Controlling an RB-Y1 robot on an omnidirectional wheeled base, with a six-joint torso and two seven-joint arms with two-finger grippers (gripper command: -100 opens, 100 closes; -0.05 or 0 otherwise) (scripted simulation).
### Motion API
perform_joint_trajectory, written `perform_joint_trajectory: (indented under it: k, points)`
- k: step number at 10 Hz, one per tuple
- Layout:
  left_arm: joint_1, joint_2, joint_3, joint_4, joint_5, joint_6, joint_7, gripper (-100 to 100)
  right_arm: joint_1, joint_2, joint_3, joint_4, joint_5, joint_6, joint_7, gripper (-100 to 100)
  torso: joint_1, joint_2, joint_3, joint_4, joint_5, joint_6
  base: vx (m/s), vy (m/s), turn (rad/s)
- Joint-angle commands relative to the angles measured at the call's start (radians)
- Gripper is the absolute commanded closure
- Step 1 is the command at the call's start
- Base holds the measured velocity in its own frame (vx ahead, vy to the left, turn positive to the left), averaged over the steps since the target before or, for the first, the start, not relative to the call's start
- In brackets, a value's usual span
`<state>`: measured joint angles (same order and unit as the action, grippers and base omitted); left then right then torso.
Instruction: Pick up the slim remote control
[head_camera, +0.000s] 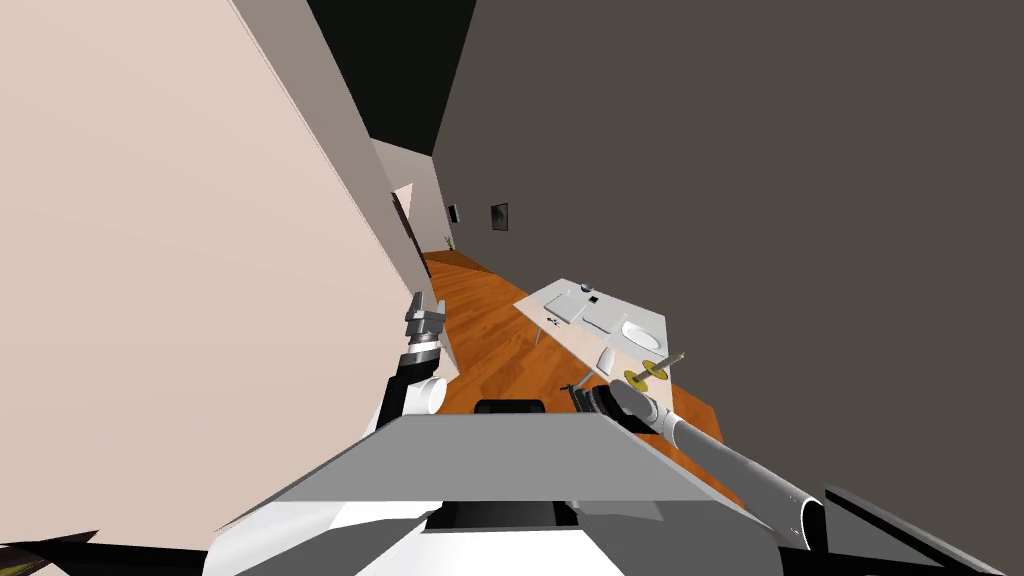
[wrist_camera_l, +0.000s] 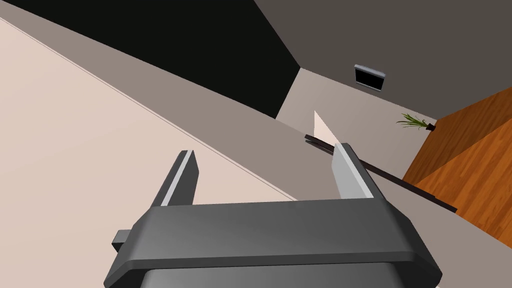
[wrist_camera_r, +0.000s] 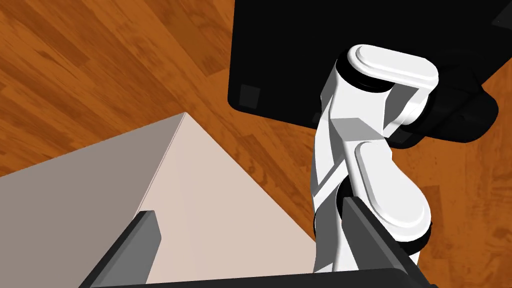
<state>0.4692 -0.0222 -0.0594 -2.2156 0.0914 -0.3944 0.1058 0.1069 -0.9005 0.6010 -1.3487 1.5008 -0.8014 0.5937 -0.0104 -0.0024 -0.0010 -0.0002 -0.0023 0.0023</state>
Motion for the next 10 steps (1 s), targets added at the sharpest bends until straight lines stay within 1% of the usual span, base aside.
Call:
perform_joint_trajectory:
  k: [1,2,3,4,5,6,7,8,9,10]
  points:
    - [0.0,0.0,0.0,0.0,0.0,0.0,0.0,0,-0.05,-0.024,0.037,0.05,0.044,-0.007,0.014,-100,0.0,0.0,0.0,0.0,0.0,0.0,0.002,-0.102,0.234]
    - [0.0,0.0,0.0,0.0,0.0,0.0,0.0,0,-0.054,-0.024,0.037,0.071,0.044,-0.007,0.014,-100,-0.001,0.0,0.0,0.0,0.0,-0.001,0.002,-0.097,0.095]
    - [0.0,0.0,0.0,0.0,0.0,0.0,0.0,0,-0.097,-0.04,0.067,0.107,0.077,-0.012,0.03,-100,0.0,0.0,0.0,0.0,0.0,0.0,0.011,-0.112,0.152]
    - [0.0,0.0,0.0,0.0,0.0,0.0,0.0,0,-0.101,-0.04,0.067,0.121,0.077,-0.012,0.03,-100,-0.001,-0.001,0.0,0.0,0.0,-0.001,0.02,-0.098,0.09]
    - [0.0,0.0,0.0,0.0,0.0,0.0,0.0,0,-0.145,-0.054,0.097,0.158,0.105,-0.016,0.045,-100,0.0,-0.001,-0.001,0.0,0.0,0.0,0.01,-0.12,0.168]
    - [0.0,0.0,0.0,0.0,0.0,0.0,0.0,0,-0.145,-0.054,0.097,0.182,0.105,-0.016,0.045,-100,-0.002,-0.001,-0.001,0.0,0.0,-0.001,0.005,-0.094,0.093]
    - [0.0,0.0,0.0,0.0,0.0,0.0,0.0,0,-0.188,-0.065,0.125,0.229,0.13,-0.019,0.058,-100,0.0,-0.001,0.0,0.0,0.0,0.0,0.011,-0.118,0.131]
    - [0.0,0.0,0.0,0.0,0.0,0.0,0.0,0,-0.219,-0.074,0.151,0.267,0.152,-0.021,0.071,-100,-0.002,-0.001,-0.001,0.0,0.0,0.0,0.044,-0.151,0.205]
    - [0.0,0.0,0.0,0.0,0.0,0.0,0.0,0,-0.229,-0.074,0.151,0.284,0.152,-0.021,0.071,-100,-0.003,-0.003,-0.002,0.0,-0.001,0.0,0.033,-0.125,0.075]
    - [0.0,0.0,0.0,0.0,0.0,0.0,0.0,0,-0.263,-0.08,0.176,0.309,0.169,-0.022,0.082,-100,-0.002,-0.003,-0.002,-0.001,-0.001,0.0,0.038,-0.149,0.105]
